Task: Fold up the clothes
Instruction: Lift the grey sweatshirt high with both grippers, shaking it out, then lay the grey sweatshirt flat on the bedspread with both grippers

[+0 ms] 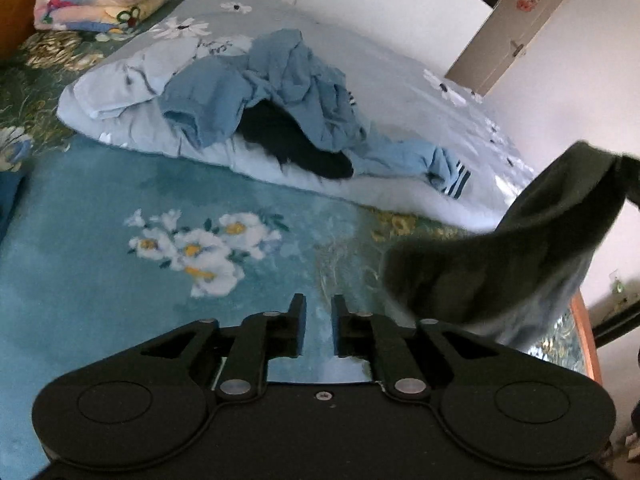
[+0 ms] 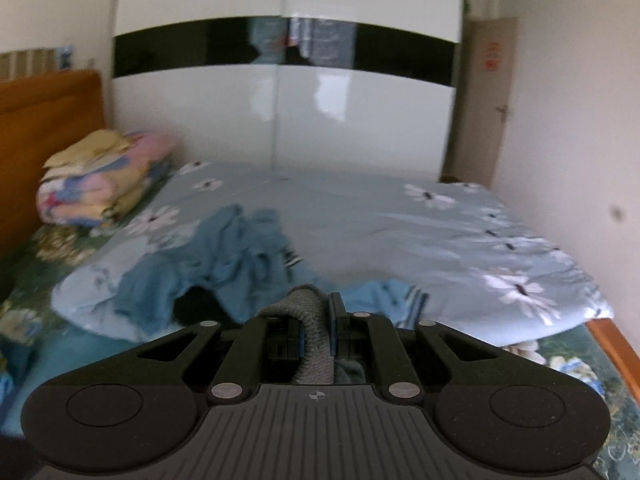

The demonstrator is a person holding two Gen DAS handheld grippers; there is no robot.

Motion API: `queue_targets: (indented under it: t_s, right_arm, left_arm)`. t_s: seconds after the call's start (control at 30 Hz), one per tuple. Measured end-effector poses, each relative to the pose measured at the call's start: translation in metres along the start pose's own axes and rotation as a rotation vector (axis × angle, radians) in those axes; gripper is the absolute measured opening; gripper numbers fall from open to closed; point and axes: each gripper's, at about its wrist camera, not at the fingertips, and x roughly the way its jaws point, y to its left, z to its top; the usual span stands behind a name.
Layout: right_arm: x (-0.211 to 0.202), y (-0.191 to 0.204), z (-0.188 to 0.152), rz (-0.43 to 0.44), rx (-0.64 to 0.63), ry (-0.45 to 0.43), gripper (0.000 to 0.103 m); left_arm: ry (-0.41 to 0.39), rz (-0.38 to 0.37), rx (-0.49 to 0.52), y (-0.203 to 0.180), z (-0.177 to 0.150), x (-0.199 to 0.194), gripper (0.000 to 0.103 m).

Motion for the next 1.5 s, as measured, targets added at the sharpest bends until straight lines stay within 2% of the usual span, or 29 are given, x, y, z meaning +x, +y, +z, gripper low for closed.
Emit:
queue_targets:
  t_s: [0.07, 0.1, 0.23, 0.4, 0.53, 0.57, 0.63, 0.73, 0.87, 1.07, 1.33, 1.43, 1.5]
  right_arm:
    - [0.0, 0.008, 0.001, 0.018, -0.024, 0.009, 0.009]
    - [-0.007, 0.012, 0.0, 0.023, -0.029, 0.014, 0.009]
    - [-0.03, 0.016, -0.01, 0.038, -0.038, 0.026, 0.009]
    - [-0.04, 0.019, -0.015, 0.051, -0.066, 0.029, 0.009]
    - [-0.044, 0.02, -0.017, 0.055, -0.077, 0.037, 0.009]
    - [-0.044, 0.021, -0.017, 0.055, -0.08, 0.04, 0.009]
    - [-0.043, 0.023, -0.02, 0.057, -0.089, 0.047, 0.009]
    - [-0.039, 0.029, -0.023, 0.069, -0.091, 0.063, 0.009]
    - [-0.03, 0.045, -0.024, 0.104, -0.102, 0.067, 0.009]
    - [-0.006, 0.088, -0.015, 0.209, -0.142, 0.07, 0.009]
    - [0.027, 0.203, -0.006, 0.456, -0.286, 0.071, 0.009]
    - [0.053, 0.247, -0.016, 0.504, -0.341, 0.128, 0.009]
    - [0.076, 0.271, -0.029, 0.505, -0.369, 0.189, 0.009]
  left_arm:
    - [0.009, -0.053, 0.028, -0.002, 0.005, 0.007, 0.04]
    - [0.021, -0.064, 0.056, -0.005, 0.005, 0.014, 0.042]
    - [0.066, -0.091, 0.169, -0.019, -0.001, 0.042, 0.045]
    - [0.115, -0.152, 0.237, -0.033, -0.009, 0.077, 0.045]
    - [0.125, -0.132, 0.222, -0.033, -0.015, 0.095, 0.043]
    - [0.123, -0.126, 0.204, -0.031, -0.016, 0.097, 0.041]
    - [0.111, -0.113, 0.166, -0.028, -0.018, 0.098, 0.016]
    - [0.063, -0.044, 0.128, -0.024, -0.024, 0.09, 0.007]
    - [0.007, 0.045, 0.007, -0.005, -0.033, 0.07, 0.005]
    - [-0.06, 0.168, -0.229, 0.058, -0.05, 0.016, 0.004]
    - [-0.107, 0.317, -0.43, 0.145, -0.061, -0.037, 0.003]
    - [-0.111, 0.353, -0.507, 0.175, -0.071, -0.05, 0.003]
    - [-0.113, 0.365, -0.545, 0.19, -0.081, -0.058, 0.004]
